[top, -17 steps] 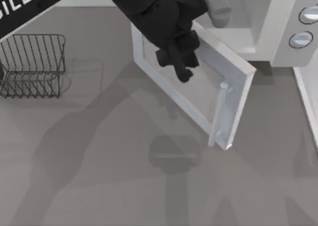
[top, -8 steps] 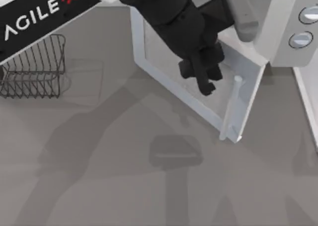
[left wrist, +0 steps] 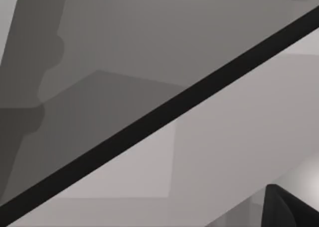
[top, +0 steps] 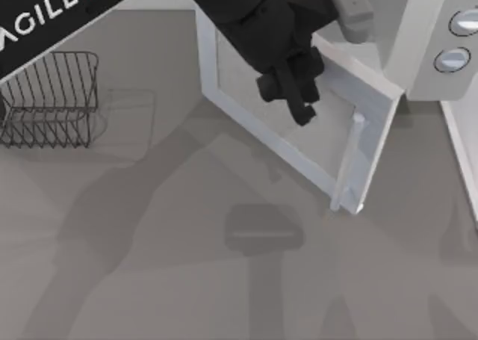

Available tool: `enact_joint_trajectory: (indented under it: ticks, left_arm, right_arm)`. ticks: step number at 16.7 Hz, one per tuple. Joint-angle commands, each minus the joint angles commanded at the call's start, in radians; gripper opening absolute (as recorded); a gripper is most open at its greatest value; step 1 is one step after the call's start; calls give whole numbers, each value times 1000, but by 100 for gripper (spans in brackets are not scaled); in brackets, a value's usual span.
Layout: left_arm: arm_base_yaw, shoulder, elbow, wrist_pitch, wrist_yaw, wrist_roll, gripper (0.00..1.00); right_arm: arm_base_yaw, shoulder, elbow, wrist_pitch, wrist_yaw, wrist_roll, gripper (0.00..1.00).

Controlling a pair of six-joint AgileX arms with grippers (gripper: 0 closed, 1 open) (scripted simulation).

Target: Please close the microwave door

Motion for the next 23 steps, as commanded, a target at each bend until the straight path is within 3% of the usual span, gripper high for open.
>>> enact_joint_trajectory:
  ticks: [23]
  left_arm:
    - [-84,116,142,-30,-10,-63,0]
  right_arm:
    - [0,0,0,0,0,0,100]
